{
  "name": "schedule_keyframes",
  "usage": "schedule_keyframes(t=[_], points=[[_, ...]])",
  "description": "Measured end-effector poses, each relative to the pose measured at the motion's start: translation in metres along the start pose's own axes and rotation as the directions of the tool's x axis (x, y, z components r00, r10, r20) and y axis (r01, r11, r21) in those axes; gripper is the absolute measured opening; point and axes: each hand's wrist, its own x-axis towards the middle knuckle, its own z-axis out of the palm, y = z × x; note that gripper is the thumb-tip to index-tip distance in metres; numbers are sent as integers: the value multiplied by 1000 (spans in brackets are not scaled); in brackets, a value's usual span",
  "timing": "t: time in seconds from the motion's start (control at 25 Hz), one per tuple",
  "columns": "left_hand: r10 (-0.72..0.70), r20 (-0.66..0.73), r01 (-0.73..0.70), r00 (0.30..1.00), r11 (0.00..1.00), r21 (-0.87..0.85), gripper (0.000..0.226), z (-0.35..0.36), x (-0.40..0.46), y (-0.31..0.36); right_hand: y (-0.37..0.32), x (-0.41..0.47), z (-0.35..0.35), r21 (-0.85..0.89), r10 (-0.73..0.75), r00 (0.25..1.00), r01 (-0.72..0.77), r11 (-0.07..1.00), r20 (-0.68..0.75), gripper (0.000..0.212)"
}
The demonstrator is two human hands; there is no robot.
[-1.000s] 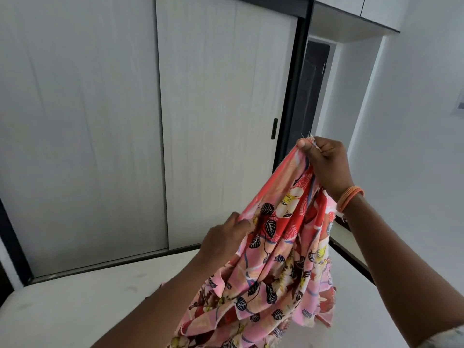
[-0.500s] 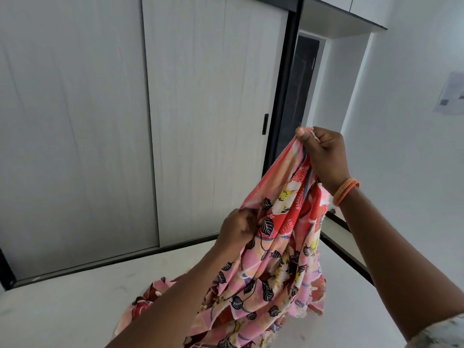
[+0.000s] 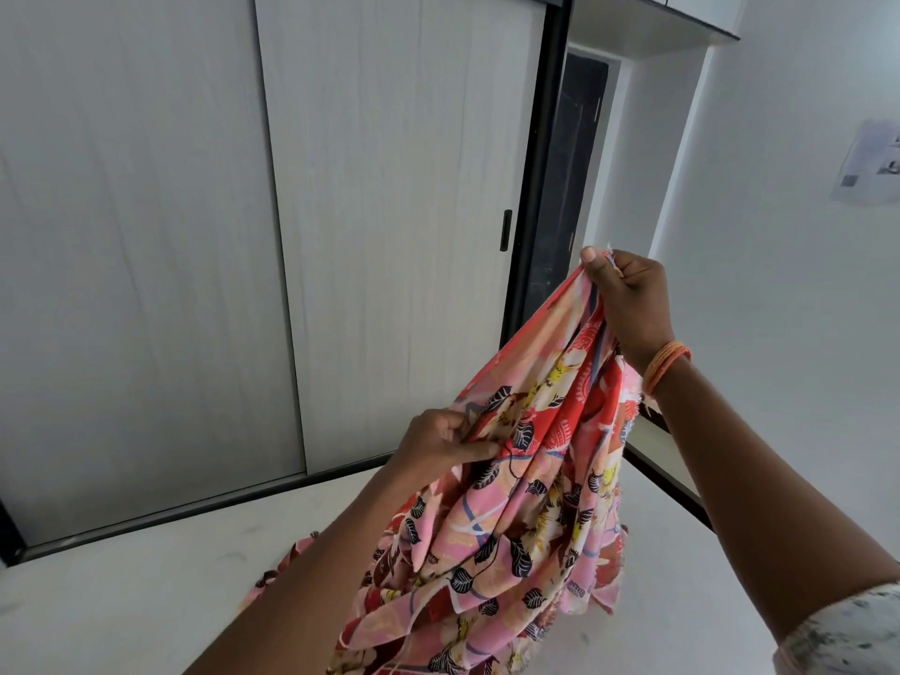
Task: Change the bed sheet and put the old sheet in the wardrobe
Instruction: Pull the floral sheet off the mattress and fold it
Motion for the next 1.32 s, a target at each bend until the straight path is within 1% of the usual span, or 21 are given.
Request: schedule_keyframes(t=[0.04,0.08,0.2,0.28,0.32,0.4,0.48,0.56,0.6,0.72,0.76,0.88,1.0,1.08,1.12,1.16,1.2,1.24,1.28,1.32], points=[[5,-11,-5,1000,1000,29,28,-5,-5,1,3,0,-1,-8,23,1000,-23,1000,-22,58],[5,-7,-4,1000,999,51,30,-9,-9,1,6,1,-2,-18,46,998,-46,999,-37,59],[6,9,-7,1000,996,88,26,-17,-19,2,11,2,2,-30,107,991,-110,994,-75,56],[23,-22,-20,999,991,129,23,-20,-25,3,11,3,6,-34,119,989,-123,992,-87,57],[37,-57,-29,998,991,132,24,-23,-28,2,13,4,8,-43,122,989,-126,991,-88,60],[65,-153,-40,986,986,161,27,-34,-33,4,14,5,9,-77,126,988,-133,988,-86,58],[132,-278,-62,952,967,247,32,-49,-35,10,18,3,7,-126,137,987,-148,981,-89,54],[188,-383,-75,904,954,289,35,-69,-35,20,24,1,6,-154,169,982,-181,971,-90,55],[192,-391,-69,900,950,306,34,-78,-36,27,26,-1,7,-157,182,979,-195,968,-91,55],[113,-320,-1,941,944,329,27,-92,-37,38,28,-5,12,-154,198,975,-213,965,-105,53],[102,-336,16,937,944,330,25,-96,-38,40,27,-7,13,-147,203,974,-216,965,-99,50],[139,-427,36,894,925,377,22,-106,-40,41,25,-10,15,-156,185,980,-195,968,-74,43],[103,-407,95,908,894,438,12,-110,-40,49,27,-13,19,-178,192,980,-199,964,-54,44],[101,-402,122,910,862,493,9,-110,-35,58,25,-16,20,-205,209,974,-222,953,-82,50],[102,-421,124,901,871,476,13,-108,-33,62,25,-17,19,-263,225,968,-248,932,-115,54],[94,-443,113,891,902,418,16,-106,-30,68,22,-19,21,-336,242,955,-287,897,-171,56],[72,-447,86,892,943,323,17,-102,-27,75,19,-21,25,-399,238,944,-315,861,-230,54],[57,-416,38,908,976,215,16,-97,-25,83,12,-26,34,-403,202,951,-284,870,-233,50],[61,-357,-26,932,994,104,16,-89,-23,93,6,-32,49,-339,149,975,-198,920,-165,46],[84,-287,-90,954,996,-9,19,-80,-22,104,-3,-42,68,-213,90,994,-100,972,-57,45]])
